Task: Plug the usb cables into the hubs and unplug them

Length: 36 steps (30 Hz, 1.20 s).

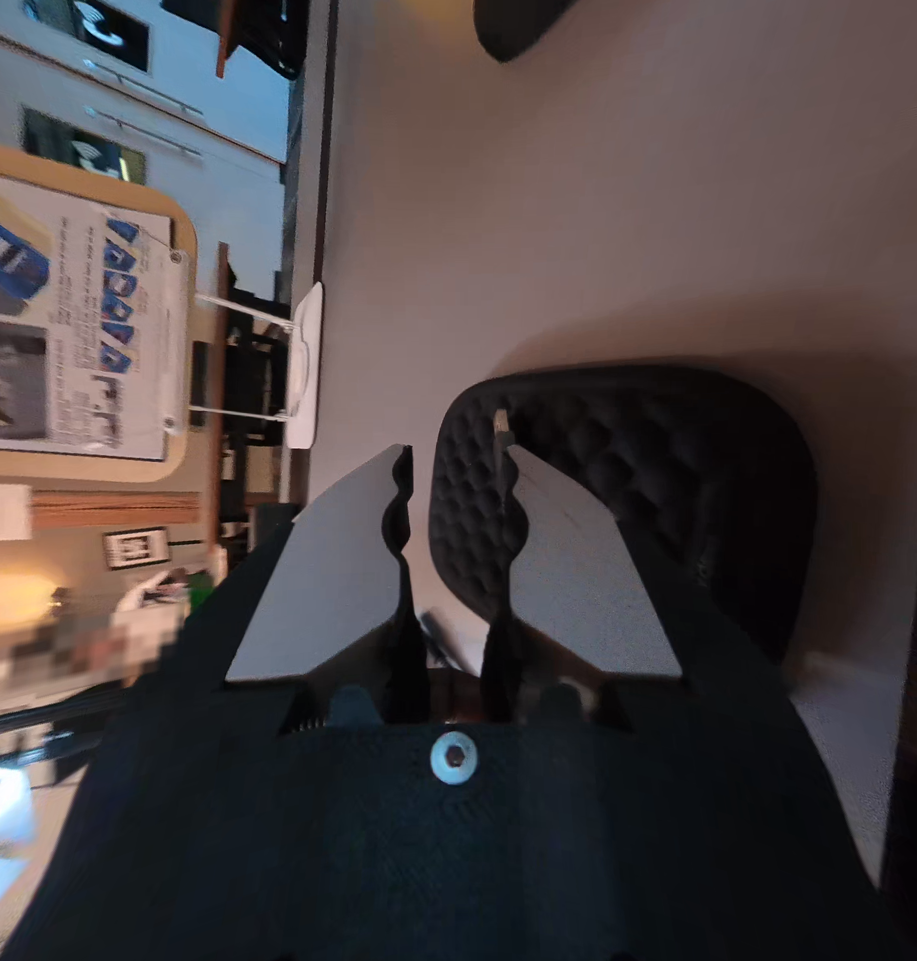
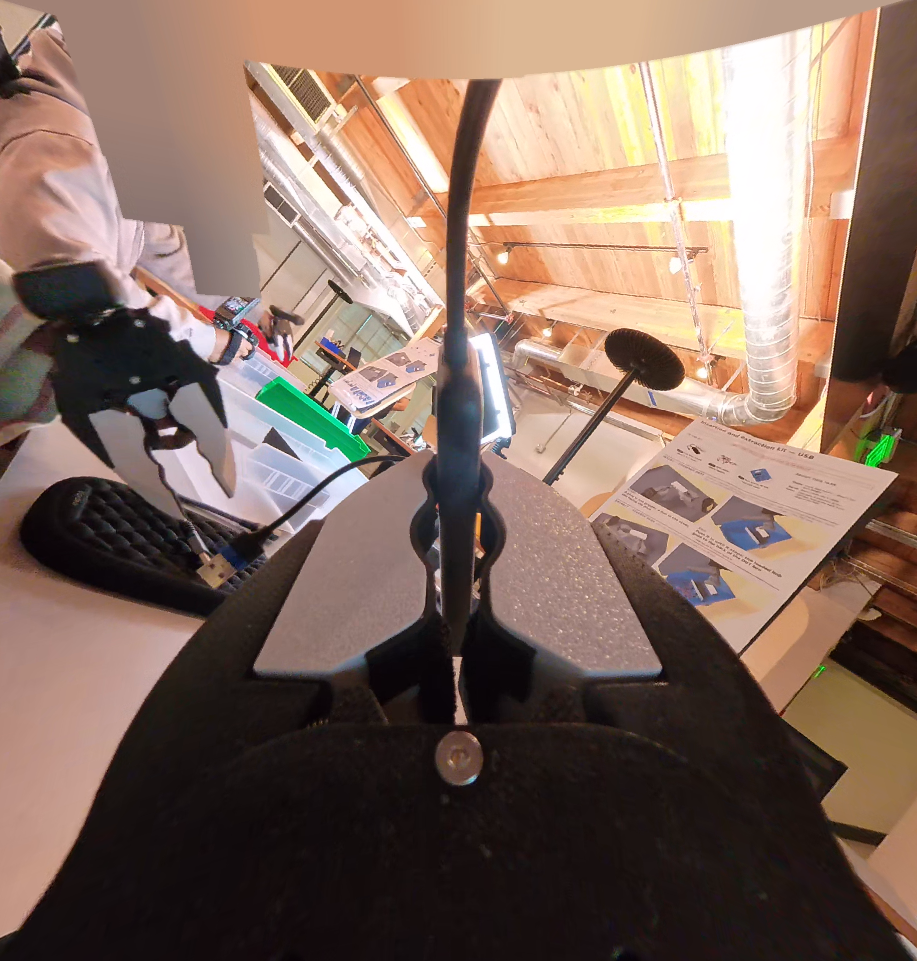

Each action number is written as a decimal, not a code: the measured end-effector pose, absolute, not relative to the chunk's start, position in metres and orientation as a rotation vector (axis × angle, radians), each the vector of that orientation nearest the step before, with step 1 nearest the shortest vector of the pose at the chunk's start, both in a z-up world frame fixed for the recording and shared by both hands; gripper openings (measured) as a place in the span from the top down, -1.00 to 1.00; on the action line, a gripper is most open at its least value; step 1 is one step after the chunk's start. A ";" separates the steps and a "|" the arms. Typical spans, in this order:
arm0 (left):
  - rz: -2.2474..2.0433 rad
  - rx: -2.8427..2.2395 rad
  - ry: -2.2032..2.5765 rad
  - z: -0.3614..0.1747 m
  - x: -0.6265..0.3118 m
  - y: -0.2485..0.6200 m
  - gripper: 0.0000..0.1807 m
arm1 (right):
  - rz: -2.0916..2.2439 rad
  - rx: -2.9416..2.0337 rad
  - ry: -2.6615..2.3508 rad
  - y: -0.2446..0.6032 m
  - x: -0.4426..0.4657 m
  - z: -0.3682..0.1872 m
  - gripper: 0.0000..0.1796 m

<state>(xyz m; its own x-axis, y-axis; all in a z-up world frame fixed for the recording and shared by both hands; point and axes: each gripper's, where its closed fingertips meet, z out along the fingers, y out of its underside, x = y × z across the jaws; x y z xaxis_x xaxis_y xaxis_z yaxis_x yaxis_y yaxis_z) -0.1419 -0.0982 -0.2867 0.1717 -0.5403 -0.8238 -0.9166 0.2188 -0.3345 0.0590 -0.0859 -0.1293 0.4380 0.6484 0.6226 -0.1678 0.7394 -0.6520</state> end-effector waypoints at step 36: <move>-1.219 -2.128 0.830 -0.212 -0.150 -0.101 0.90 | 0.538 -0.535 -0.862 -0.083 0.100 -0.119 0.87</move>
<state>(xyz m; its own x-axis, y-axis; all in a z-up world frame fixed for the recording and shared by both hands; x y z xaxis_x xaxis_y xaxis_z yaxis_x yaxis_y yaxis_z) -0.1497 -0.1012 -0.2121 0.3992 -0.7351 0.5480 -0.2407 -0.6607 -0.7110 0.1004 -0.0826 -0.1186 0.5380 0.6337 0.5558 -0.2213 0.7425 -0.6323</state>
